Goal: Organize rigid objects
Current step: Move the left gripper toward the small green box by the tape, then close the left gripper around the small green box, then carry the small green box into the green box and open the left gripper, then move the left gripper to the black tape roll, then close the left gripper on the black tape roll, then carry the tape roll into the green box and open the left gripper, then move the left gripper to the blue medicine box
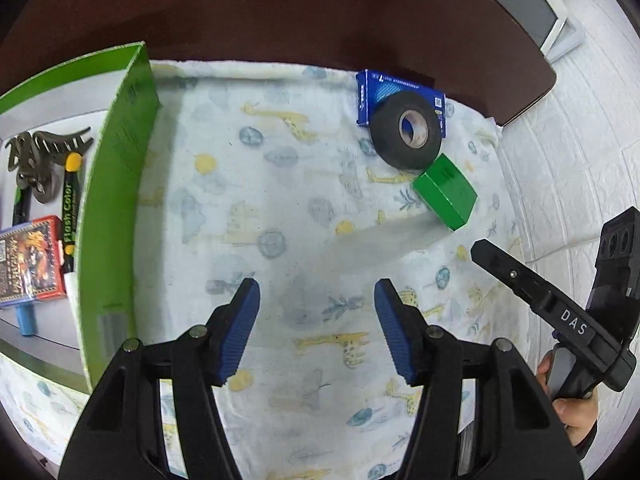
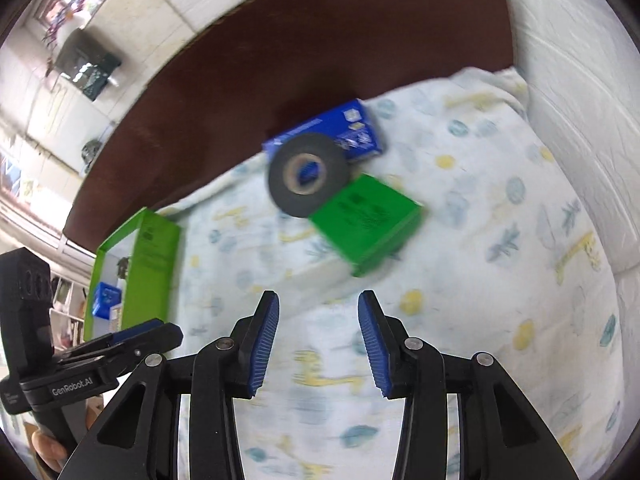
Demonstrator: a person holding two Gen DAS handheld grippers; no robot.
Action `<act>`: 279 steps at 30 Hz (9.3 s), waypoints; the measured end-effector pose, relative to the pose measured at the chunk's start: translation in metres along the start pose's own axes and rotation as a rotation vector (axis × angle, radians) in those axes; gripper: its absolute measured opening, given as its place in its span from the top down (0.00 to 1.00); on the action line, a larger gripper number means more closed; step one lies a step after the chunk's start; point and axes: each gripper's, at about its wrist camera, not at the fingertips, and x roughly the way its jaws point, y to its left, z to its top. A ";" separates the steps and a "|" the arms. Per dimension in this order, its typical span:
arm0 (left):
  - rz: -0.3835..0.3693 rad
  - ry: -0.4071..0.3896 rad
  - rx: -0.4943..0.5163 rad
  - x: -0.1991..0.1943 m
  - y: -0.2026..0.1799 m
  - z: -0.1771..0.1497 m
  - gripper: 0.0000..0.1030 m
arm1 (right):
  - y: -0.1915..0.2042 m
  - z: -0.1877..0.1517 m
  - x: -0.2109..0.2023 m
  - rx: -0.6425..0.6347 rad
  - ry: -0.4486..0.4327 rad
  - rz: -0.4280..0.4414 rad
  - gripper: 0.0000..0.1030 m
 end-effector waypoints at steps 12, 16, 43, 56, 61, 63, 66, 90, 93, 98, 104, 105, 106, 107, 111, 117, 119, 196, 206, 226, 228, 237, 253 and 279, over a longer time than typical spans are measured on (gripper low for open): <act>0.014 0.022 -0.054 0.020 -0.025 0.025 0.45 | -0.056 0.020 0.008 0.106 -0.022 0.052 0.58; -0.011 0.016 -0.030 0.031 -0.049 0.047 0.51 | -0.071 0.036 0.007 0.165 -0.035 0.069 0.58; -0.148 0.107 0.126 0.070 -0.090 0.063 0.65 | -0.084 0.029 0.014 0.259 -0.019 0.147 0.58; -0.191 0.121 0.156 0.070 -0.098 0.063 0.77 | -0.082 0.025 0.012 0.235 -0.001 0.115 0.70; -0.188 0.071 0.190 0.047 -0.100 0.060 0.78 | -0.072 0.022 -0.004 0.202 -0.027 0.120 0.70; -0.190 0.044 0.198 0.033 -0.095 0.058 0.78 | -0.064 0.022 -0.012 0.185 -0.039 0.126 0.70; -0.192 0.000 0.202 0.009 -0.084 0.055 0.78 | -0.042 0.023 -0.022 0.149 -0.058 0.135 0.70; -0.093 -0.289 -0.060 -0.150 0.151 0.006 0.76 | 0.243 -0.007 0.025 -0.254 0.016 0.309 0.70; -0.086 -0.296 -0.096 -0.152 0.174 0.003 0.77 | 0.266 -0.012 0.041 -0.278 0.042 0.321 0.70; -0.083 -0.293 -0.149 -0.150 0.205 0.001 0.77 | 0.291 -0.018 0.067 -0.293 0.093 0.324 0.70; -0.078 -0.280 -0.204 -0.145 0.240 0.003 0.77 | 0.314 -0.022 0.097 -0.303 0.146 0.325 0.70; -0.077 -0.278 -0.211 -0.144 0.245 0.003 0.77 | 0.317 -0.022 0.102 -0.304 0.153 0.326 0.70; -0.076 -0.277 -0.217 -0.144 0.251 0.003 0.77 | 0.320 -0.023 0.107 -0.305 0.160 0.328 0.70; -0.074 -0.275 -0.224 -0.143 0.256 0.004 0.77 | 0.323 -0.023 0.111 -0.306 0.166 0.330 0.70; -0.076 -0.257 -0.259 -0.136 0.277 0.006 0.77 | 0.334 -0.024 0.129 -0.307 0.195 0.328 0.70; -0.075 -0.231 -0.292 -0.126 0.293 0.005 0.77 | 0.342 -0.028 0.151 -0.305 0.237 0.319 0.70; -0.076 -0.226 -0.298 -0.124 0.296 0.005 0.77 | 0.343 -0.029 0.156 -0.303 0.246 0.315 0.70; -0.041 -0.109 0.133 0.048 -0.060 0.104 0.79 | -0.022 0.075 0.045 0.150 -0.037 0.127 0.71; -0.052 -0.231 0.132 -0.028 -0.024 0.093 0.77 | 0.041 0.060 0.008 0.044 -0.079 0.170 0.71; 0.018 -0.421 -0.140 -0.152 0.180 0.029 0.73 | 0.254 0.003 0.055 -0.261 0.052 0.304 0.71; 0.020 -0.427 -0.166 -0.160 0.203 0.024 0.73 | 0.271 -0.002 0.066 -0.279 0.080 0.315 0.71; -0.016 -0.341 -0.287 -0.138 0.277 0.014 0.73 | 0.326 -0.032 0.119 -0.340 0.173 0.267 0.71; -0.051 -0.364 -0.147 -0.140 0.202 0.033 0.59 | 0.301 -0.011 0.085 -0.354 0.074 0.241 0.71; -0.048 -0.169 0.076 0.034 -0.047 0.110 0.63 | -0.031 0.098 0.027 -0.113 -0.099 0.019 0.55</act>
